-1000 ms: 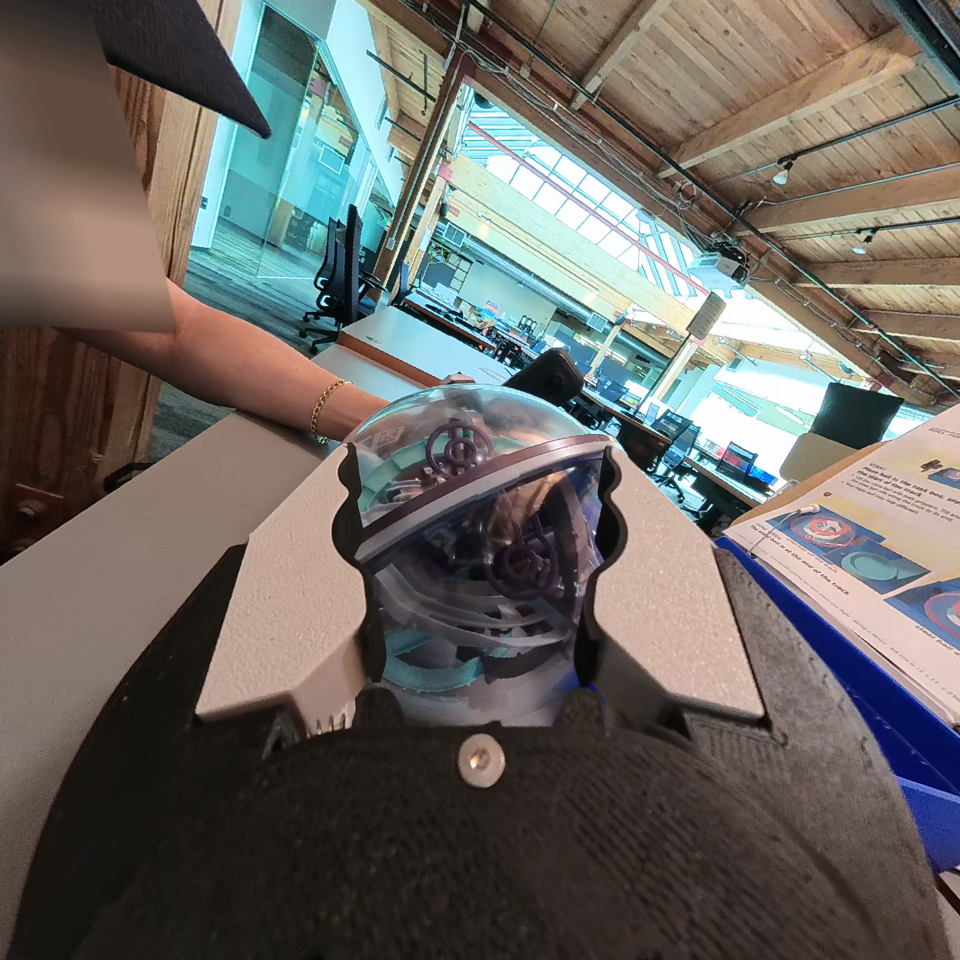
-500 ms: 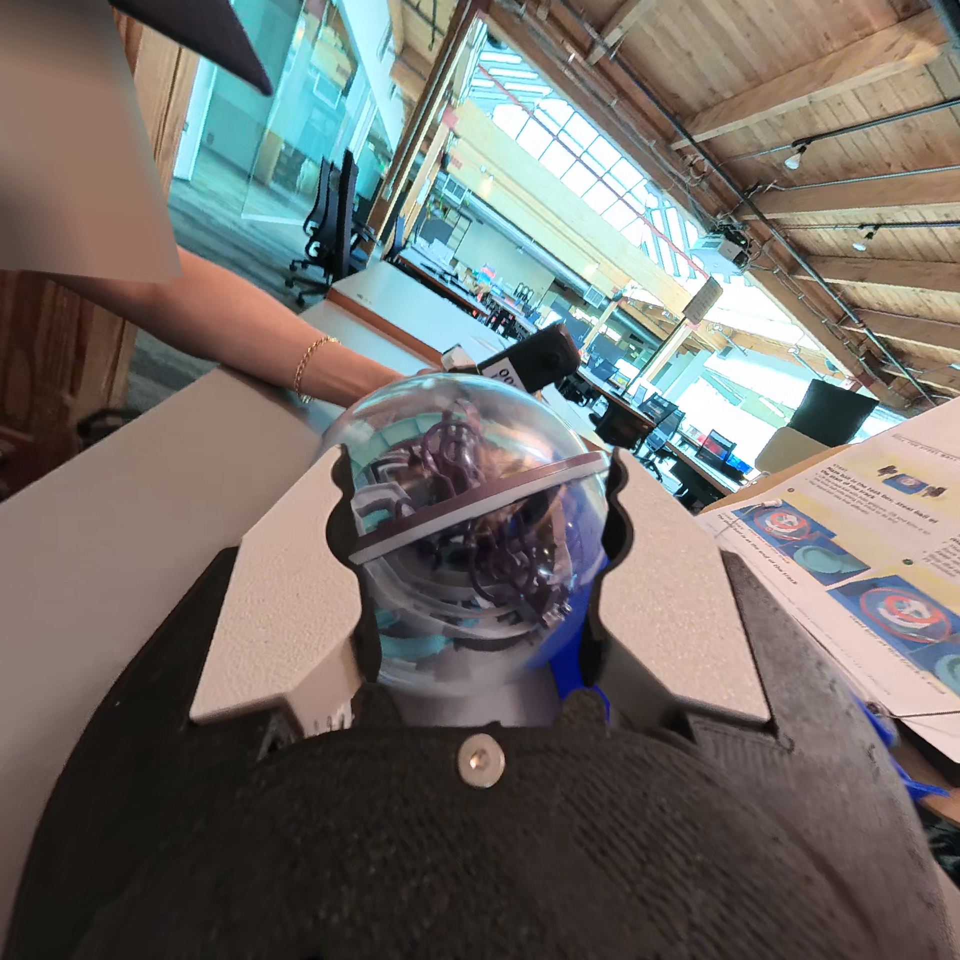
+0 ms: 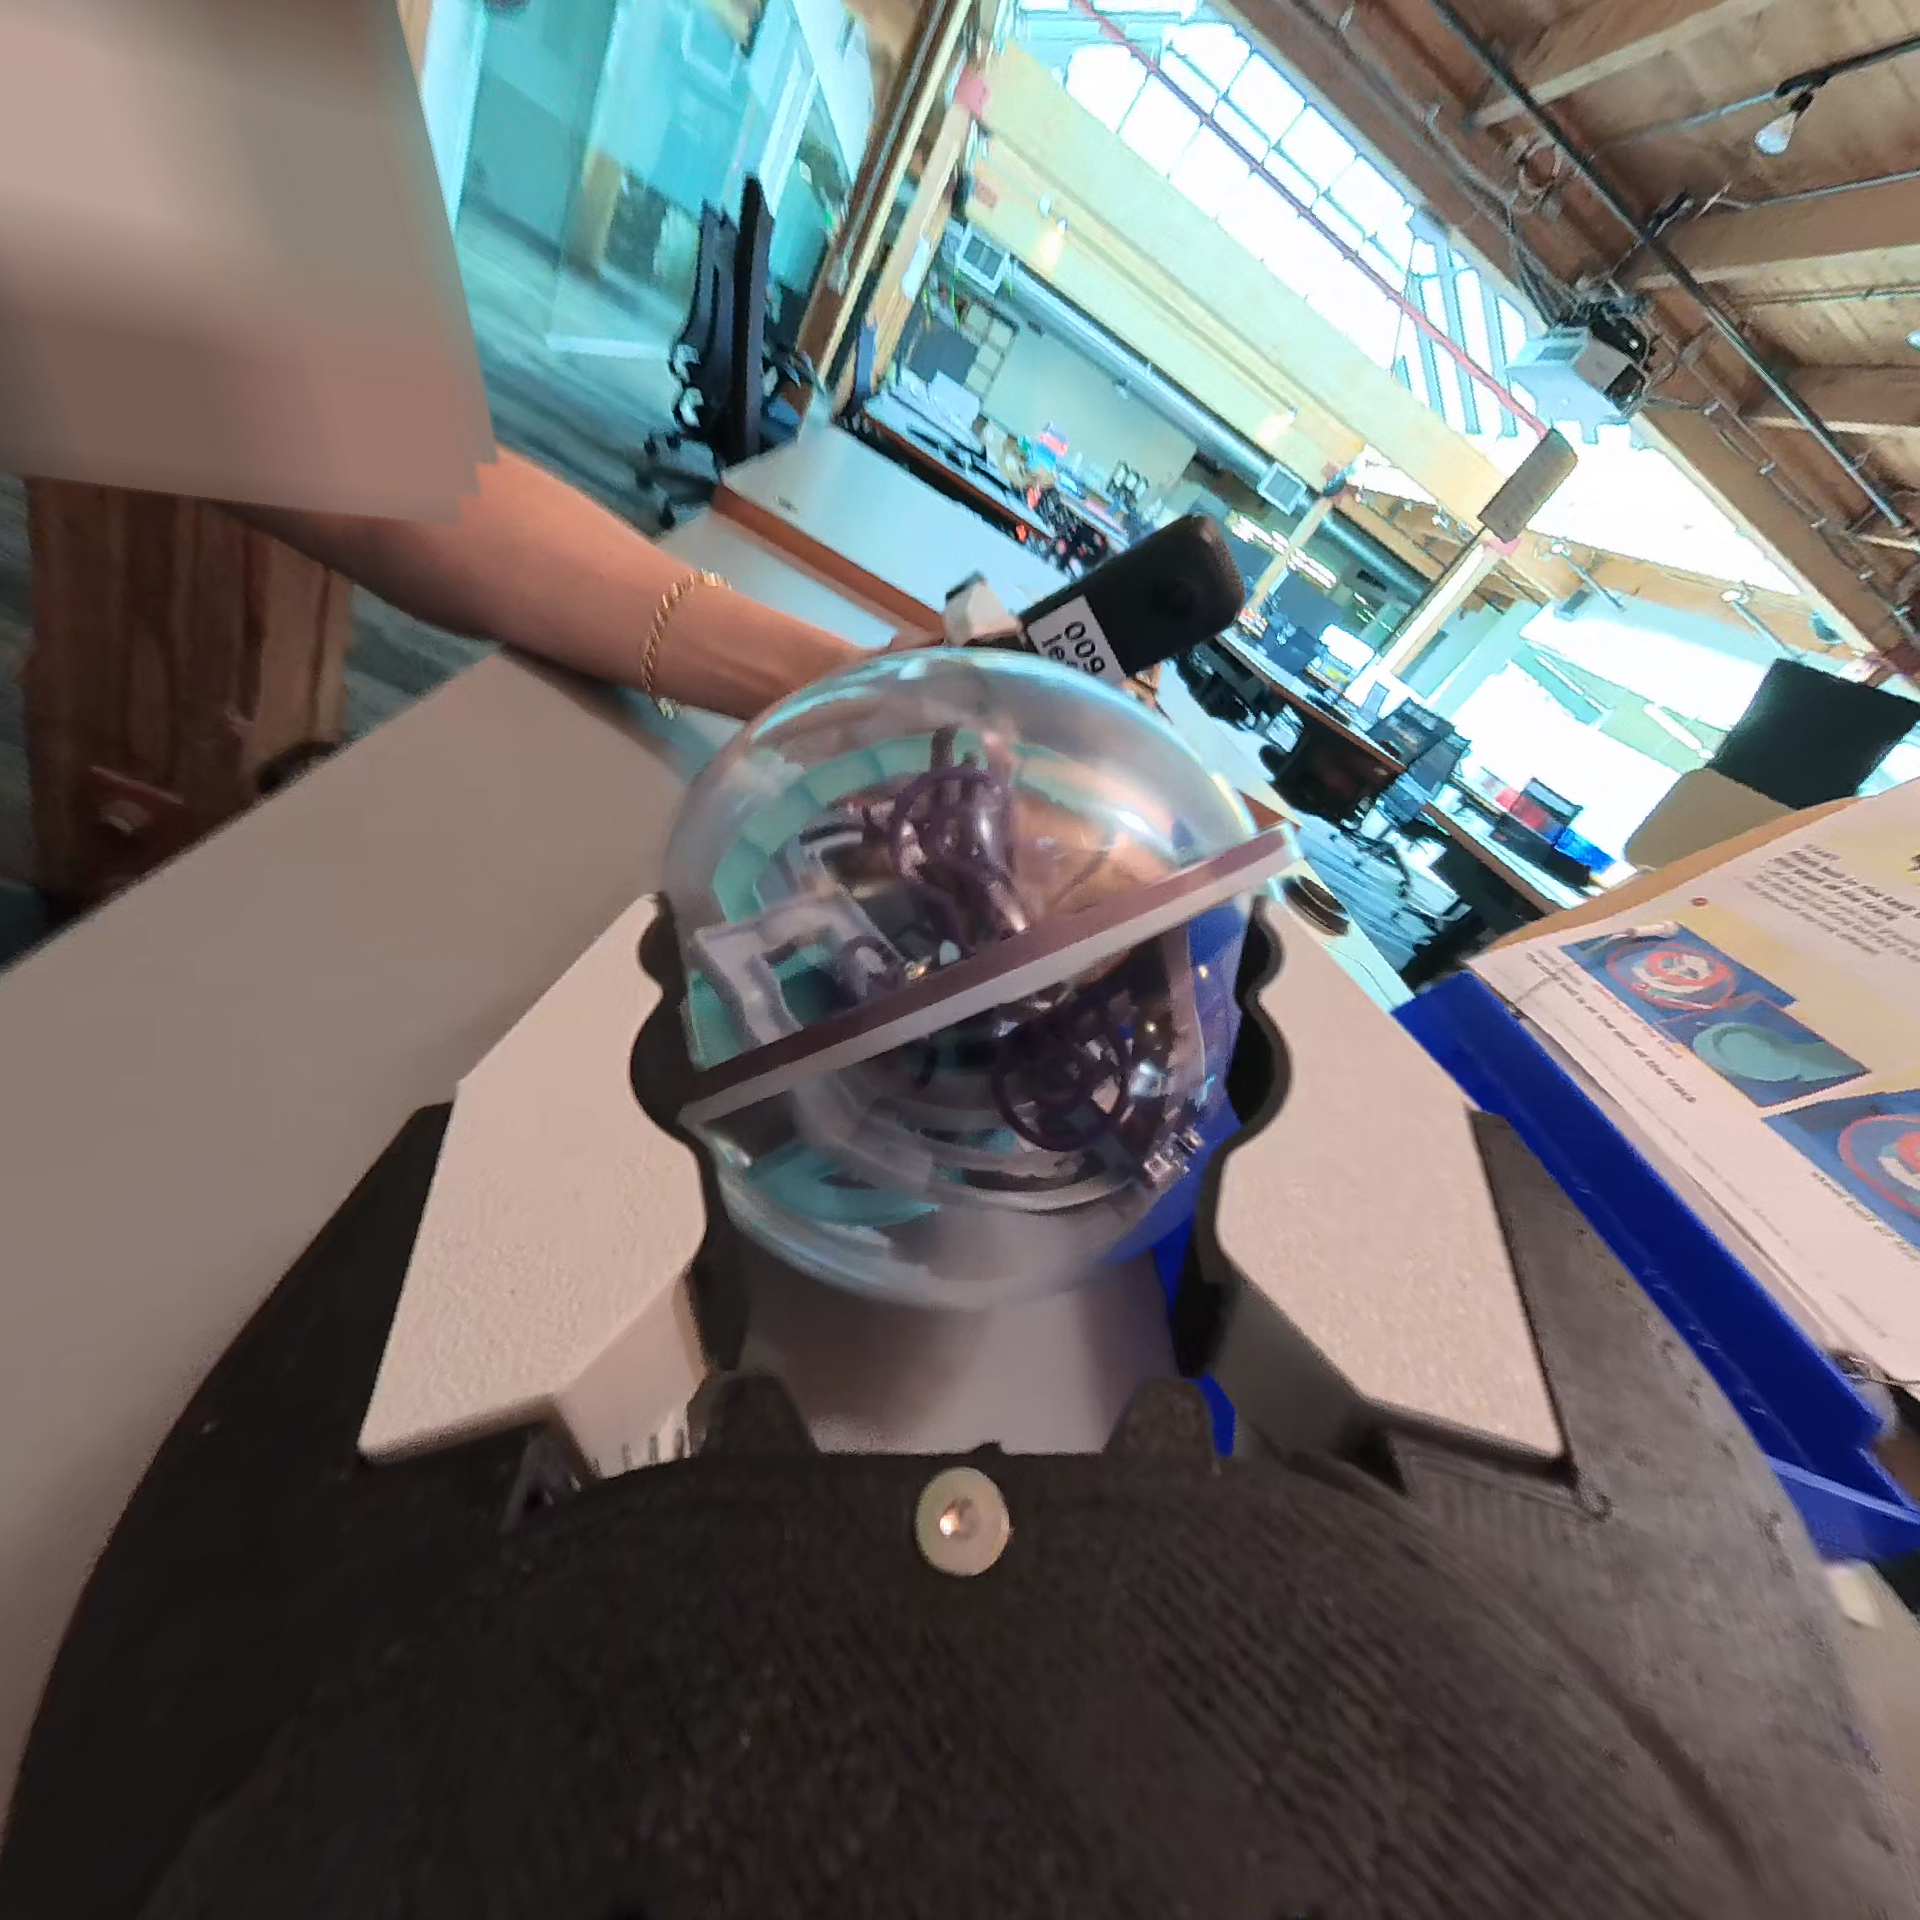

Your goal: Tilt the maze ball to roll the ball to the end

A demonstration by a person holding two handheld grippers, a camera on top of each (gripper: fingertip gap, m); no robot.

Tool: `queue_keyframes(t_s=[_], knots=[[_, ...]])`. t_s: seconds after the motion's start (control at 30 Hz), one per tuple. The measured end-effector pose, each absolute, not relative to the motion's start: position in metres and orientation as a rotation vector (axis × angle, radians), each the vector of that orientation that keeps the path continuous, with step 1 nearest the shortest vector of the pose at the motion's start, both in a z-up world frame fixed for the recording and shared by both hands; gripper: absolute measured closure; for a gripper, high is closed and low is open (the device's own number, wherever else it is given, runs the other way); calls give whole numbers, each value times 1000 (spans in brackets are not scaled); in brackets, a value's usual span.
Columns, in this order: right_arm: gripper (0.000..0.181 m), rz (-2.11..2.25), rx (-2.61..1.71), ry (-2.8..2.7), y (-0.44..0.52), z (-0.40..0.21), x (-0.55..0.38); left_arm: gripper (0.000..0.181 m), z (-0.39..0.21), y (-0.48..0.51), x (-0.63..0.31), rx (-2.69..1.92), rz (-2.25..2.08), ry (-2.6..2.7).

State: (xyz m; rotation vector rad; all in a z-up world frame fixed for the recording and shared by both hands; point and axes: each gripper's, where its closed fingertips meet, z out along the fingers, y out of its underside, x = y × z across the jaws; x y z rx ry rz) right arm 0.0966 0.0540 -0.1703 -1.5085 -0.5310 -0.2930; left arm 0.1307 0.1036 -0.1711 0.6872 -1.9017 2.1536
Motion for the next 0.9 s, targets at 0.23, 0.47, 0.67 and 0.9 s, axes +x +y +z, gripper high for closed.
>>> queue_keyframes(t_s=[0.23, 0.47, 0.67, 0.9], knots=[[53, -432, -1585, -568, 62, -188, 106, 71, -173, 111, 138, 767, 2132, -1815], [46, -461, -1575, -560, 67, -191, 106, 71, -172, 111, 139, 743, 2175, -1766], [45, -396, -1546, -484, 68, -190, 109, 73, -174, 114, 144, 797, 2185, -1656], [45, -334, -1544, -420, 67, -194, 116, 77, -174, 117, 148, 824, 2205, -1598]])
